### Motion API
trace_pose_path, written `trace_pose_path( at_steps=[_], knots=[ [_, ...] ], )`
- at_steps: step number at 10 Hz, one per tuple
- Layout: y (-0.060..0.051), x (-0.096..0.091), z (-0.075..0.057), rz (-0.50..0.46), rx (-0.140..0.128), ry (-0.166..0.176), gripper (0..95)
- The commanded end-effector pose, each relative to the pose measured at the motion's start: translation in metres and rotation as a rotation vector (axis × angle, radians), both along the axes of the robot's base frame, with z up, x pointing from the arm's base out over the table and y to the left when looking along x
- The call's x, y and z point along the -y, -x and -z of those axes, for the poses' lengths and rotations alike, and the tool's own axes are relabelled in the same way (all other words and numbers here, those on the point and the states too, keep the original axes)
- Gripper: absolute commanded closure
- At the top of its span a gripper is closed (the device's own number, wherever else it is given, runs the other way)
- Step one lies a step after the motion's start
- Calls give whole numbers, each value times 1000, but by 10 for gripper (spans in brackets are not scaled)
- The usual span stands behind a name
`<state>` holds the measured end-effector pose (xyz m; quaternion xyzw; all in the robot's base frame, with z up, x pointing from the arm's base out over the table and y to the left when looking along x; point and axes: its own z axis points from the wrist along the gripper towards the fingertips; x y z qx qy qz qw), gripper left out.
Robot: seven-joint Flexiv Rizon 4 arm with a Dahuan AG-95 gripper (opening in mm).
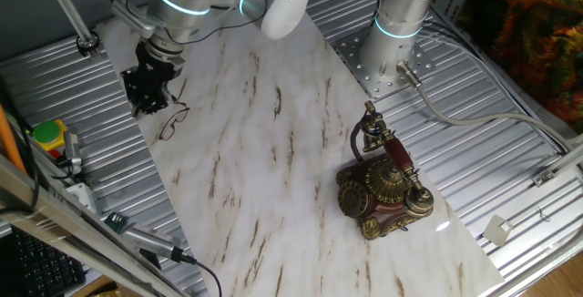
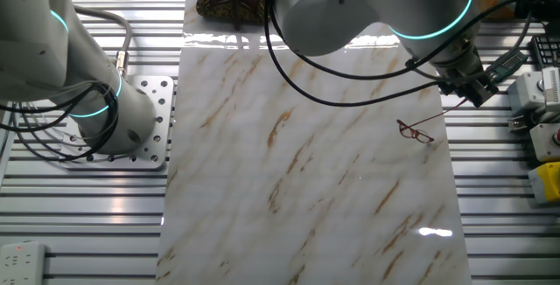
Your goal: Unfold the leg of the glasses (with one hand)
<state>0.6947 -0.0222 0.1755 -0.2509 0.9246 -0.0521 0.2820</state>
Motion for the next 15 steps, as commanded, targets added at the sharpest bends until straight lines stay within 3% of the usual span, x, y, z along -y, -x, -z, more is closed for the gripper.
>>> trace_pose_path(
  at_steps=[1, 5, 6, 13, 15],
  knots=[
    [0, -1, 1, -5, 0, -9, 950],
    [-1, 0, 2, -15, 7, -13, 950],
    [-1, 0, 2, -21, 7, -9, 760],
    [-1, 0, 2, -26, 3, -5, 760],
    [-5, -1, 8, -11, -14, -11, 760]
  ],
)
